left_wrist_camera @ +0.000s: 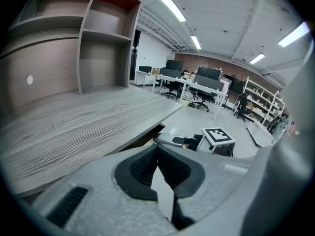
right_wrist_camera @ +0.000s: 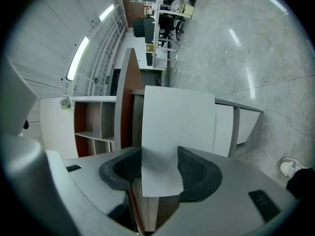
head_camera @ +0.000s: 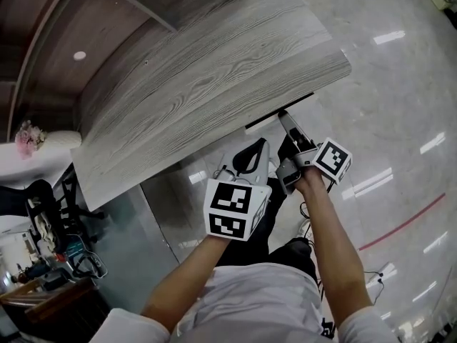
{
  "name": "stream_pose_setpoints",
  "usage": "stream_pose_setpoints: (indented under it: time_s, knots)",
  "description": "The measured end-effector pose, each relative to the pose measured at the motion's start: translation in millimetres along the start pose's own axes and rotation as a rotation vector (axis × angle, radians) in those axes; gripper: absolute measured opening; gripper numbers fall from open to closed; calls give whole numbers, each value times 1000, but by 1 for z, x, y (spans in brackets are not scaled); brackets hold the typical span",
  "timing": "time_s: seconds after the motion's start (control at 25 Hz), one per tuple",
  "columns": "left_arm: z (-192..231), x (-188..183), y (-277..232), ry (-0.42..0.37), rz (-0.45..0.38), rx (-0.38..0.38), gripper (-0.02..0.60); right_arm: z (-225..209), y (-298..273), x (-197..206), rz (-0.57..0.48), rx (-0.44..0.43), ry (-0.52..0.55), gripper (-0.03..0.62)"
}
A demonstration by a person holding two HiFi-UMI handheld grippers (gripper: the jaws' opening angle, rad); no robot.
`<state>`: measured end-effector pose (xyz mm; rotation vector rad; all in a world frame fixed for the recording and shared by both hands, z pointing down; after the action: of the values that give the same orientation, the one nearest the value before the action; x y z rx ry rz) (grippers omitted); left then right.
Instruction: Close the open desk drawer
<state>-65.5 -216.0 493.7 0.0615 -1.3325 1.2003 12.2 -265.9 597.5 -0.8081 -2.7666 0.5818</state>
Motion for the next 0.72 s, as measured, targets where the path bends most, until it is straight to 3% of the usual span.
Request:
stream_pose_setpoints:
  time_s: [0.48, 0.72]
  knots:
    - [14, -3, 0, 8, -9, -8, 3, 8, -23, -4, -19, -36, -16, 216]
    - [18, -5, 1, 14, -16, -19, 3, 11, -33, -8, -15, -15, 7, 216]
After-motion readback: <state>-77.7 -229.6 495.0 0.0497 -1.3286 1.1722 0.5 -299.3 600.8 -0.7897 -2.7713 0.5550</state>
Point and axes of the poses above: the fingertips, and each gripper's own axes: y backward along the fingers, z to its left, x out of its underside, the point moved 2 cm from there along y, backward along the fingers, and after that the axes turned 15 degrees about x, right-handed, at the moved point
